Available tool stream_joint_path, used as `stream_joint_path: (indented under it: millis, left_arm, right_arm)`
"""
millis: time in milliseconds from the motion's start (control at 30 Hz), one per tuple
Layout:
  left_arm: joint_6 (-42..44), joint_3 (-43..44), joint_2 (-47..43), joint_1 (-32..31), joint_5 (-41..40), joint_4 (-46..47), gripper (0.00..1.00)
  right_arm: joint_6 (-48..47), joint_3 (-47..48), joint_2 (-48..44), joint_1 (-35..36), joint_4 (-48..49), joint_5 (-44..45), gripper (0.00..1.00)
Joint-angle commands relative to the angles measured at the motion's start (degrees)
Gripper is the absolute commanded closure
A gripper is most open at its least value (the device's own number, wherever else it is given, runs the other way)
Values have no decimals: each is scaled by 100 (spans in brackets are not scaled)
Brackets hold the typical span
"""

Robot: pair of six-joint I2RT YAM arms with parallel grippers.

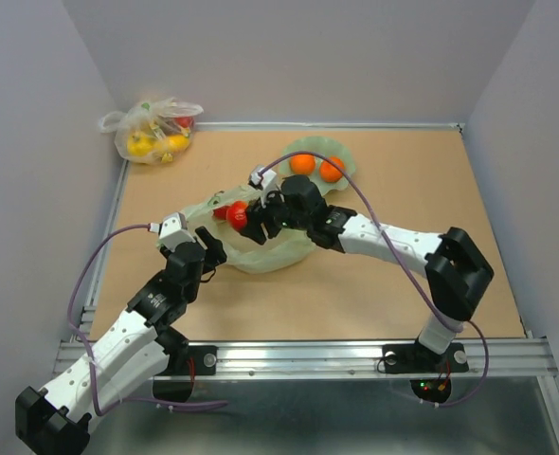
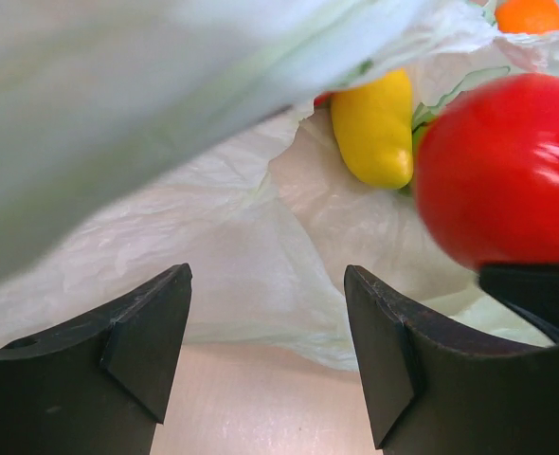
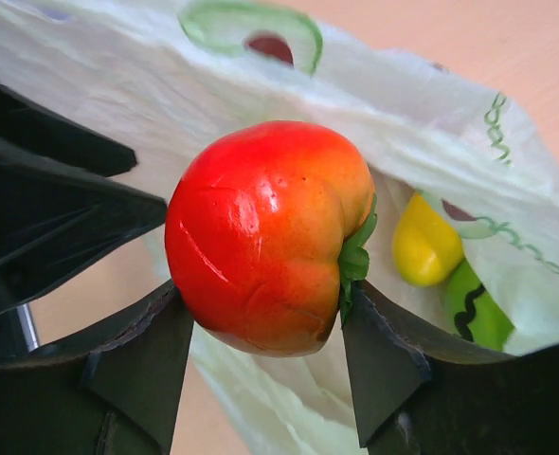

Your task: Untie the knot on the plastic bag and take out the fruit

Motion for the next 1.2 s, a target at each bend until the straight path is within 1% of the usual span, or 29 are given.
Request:
stream_joint_path:
  millis: [0,133,167,233,267,333,367,533,667,767,900,1000,1033,1100,1133,1167]
  left_arm:
    - [-54,190,-18,3,-175,44,24]
    - [-81,172,-36,3,-183,26,24]
    - [-81,181,-36,3,-183,26,24]
    - [-81,181,-45,3,-175,17,24]
    - [-81,172,-62,3,-175,17,24]
    - [-81,181,-79,3,-157,0,24]
    - [-81,181,-114,3,-140,0,24]
    - [-133,128,-255,3,-157,-62,24]
    - [-169,128,-334,3,-175,-150,24]
    - [-160,119,-405,3,-175,-176,24]
    - [-169,128,-396,11,-166,-176,24]
    - [-169,154,-370,3,-157,-211,24]
    - [-177,154,-370,3,-148,-229,24]
    - [-186,163,-396,3,-166,-255,24]
    - [-195,163,-405,3,-192,-273,23]
    - [-212,163,-422,3,-201,-290,24]
  right_arm:
    - [-372,-233,-818,19,-24,39,100]
    - [-784,-84,-1338,-33,-234,319,100]
    - [-881,-40,-1408,-51,-270,712,100]
    - [-1057,57,-1496,-147,-349,1197,100]
    - [-1214,92,-1488,-339,-454,1652,100]
    - [-1338,189,-1356,-542,-542,2067,99]
    - [-1443,233,-1312,-787,-595,2383,100]
    - [-1900,365,-768,-1394,-736,2877,100]
    - [-2174,409,-311,-1773,-736,3028,99]
    - [-2480,540,110,-1931,-736,2888,96]
    - [-2482,864,515,-2064,-727,2607,91]
    - [-2481,1164,788,-2081,-745,2571,72]
    - [-2482,1217,832,-2081,-736,2562,59]
    - [-2508,1287,876,-2090,-736,2597,47]
    - [-2508,1314,885,-2082,-736,2588,36]
    - [-2525,1323,885,-2090,-745,2588,31]
